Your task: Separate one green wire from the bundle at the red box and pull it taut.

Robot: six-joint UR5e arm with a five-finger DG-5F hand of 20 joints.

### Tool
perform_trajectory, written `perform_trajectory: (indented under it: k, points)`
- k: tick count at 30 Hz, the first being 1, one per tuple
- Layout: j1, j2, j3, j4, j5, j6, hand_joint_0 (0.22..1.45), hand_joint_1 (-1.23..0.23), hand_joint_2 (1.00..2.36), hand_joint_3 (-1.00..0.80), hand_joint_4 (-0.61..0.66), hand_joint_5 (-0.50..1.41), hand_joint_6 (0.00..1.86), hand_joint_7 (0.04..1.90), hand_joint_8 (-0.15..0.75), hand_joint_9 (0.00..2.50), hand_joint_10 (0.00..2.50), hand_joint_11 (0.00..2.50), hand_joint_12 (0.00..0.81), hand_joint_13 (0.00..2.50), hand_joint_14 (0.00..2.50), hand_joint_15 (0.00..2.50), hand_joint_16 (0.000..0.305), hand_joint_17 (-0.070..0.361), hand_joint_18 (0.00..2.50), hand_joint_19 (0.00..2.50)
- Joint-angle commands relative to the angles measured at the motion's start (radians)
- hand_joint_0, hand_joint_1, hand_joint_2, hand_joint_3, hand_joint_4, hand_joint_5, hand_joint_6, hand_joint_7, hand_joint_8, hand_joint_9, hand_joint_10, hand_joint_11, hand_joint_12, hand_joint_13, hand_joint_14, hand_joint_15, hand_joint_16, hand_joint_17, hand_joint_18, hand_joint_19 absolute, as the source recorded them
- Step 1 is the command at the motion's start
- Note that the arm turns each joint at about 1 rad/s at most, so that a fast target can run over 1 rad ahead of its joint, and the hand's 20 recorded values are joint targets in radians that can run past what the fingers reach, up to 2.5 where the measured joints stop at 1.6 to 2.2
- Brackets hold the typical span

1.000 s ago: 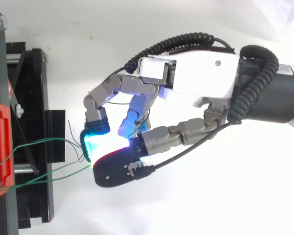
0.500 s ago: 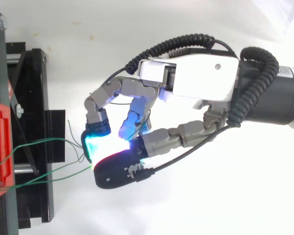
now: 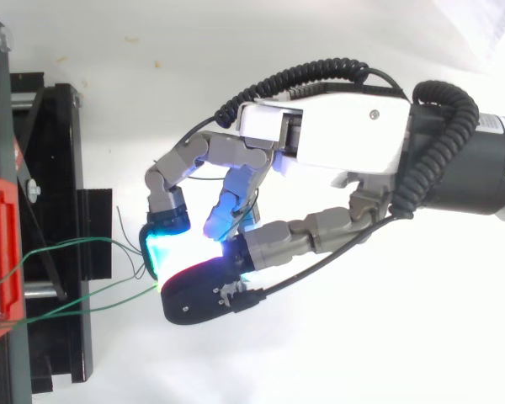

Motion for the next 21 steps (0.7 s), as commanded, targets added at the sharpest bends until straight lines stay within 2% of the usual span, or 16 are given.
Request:
perform_trajectory:
  k: [1, 21]
  points:
    - [0.000, 0.000, 0.000, 0.000, 0.000, 0.000, 0.60, -0.71, 1.03, -0.02, -0.07, -0.16, 0.89, 1.32, 0.279, 1.21, 0.03, 1.41, 0.380, 1.12, 0.03, 0.99, 0.053, 0.118, 0.99, 0.92]
    - [0.000, 0.000, 0.000, -0.001, 0.000, 0.000, 0.60, -0.71, 1.03, -0.02, -0.07, -0.17, 0.90, 1.30, 0.277, 1.21, 0.03, 1.41, 0.379, 1.13, 0.03, 0.99, 0.053, 0.119, 0.99, 0.93]
